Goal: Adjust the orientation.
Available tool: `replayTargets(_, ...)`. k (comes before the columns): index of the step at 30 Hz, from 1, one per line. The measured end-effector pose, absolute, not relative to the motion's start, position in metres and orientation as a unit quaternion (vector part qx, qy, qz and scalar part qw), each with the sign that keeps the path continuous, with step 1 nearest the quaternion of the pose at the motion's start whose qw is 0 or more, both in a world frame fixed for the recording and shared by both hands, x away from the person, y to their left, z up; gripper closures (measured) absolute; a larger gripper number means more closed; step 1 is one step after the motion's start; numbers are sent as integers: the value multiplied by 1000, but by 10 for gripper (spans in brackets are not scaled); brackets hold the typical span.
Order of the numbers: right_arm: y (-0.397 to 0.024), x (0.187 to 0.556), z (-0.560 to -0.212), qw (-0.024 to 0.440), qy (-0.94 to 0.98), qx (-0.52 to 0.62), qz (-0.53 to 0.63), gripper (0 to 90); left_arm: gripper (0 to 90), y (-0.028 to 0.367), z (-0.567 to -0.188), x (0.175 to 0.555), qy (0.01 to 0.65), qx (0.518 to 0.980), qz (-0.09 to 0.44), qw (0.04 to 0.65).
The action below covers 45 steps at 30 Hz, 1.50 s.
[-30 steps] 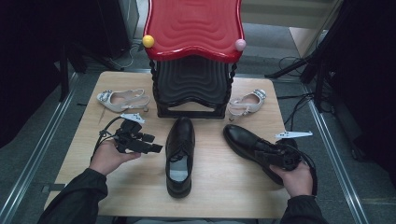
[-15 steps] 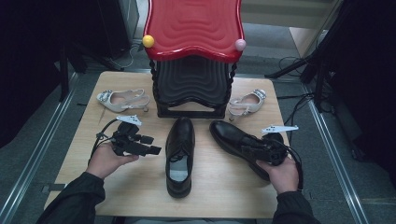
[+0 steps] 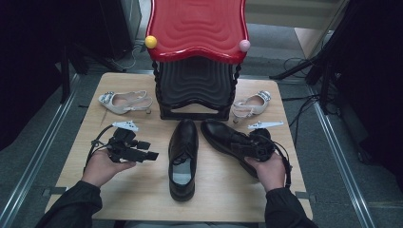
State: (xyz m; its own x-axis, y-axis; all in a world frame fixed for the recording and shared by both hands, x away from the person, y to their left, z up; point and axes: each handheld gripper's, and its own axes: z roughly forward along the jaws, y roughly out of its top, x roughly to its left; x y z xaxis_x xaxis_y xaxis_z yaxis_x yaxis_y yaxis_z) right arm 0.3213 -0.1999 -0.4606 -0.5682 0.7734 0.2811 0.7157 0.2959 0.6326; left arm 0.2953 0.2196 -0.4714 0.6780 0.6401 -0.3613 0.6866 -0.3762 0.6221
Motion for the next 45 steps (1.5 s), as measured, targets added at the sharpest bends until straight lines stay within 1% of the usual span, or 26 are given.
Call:
replayTargets(9,-190,328,-467,45,808,465,358,766,348,224,-472,291,407,825,-30,391)
replayTargets(13,-187,328,-470,45,806,470,357,748,347,223,-473,291,405,826,-31,390)
replayTargets(21,-181,327,-472,42,801,475,360,745,347,222,-473,291,403,828,-30,388)
replayTargets(23,-175,326,-472,38,804,471,360,716,347,222,-472,291,402,828,-31,389)
replayTargets(27,-170,325,-473,36,812,461,356,704,347,222,-473,292,403,828,-29,390)
replayTargets(33,-172,322,-472,28,817,452,358,639,347,222,-472,293,399,828,-31,392)
replayTargets(34,-173,321,-471,27,818,450,358,623,347,221,-472,294,397,829,-32,392)
replayTargets(35,-176,320,-470,23,819,445,362,589,347,221,-472,294,397,829,-32,392)
replayTargets(36,-176,320,-470,23,819,445,362,589,347,220,-472,295,397,829,-34,393)
replayTargets(37,-177,319,-469,18,820,440,365,565,347,220,-472,296,396,830,-33,392)
replayTargets(45,-198,307,-458,26,810,435,393,555,346,214,-471,301,389,834,-35,391)
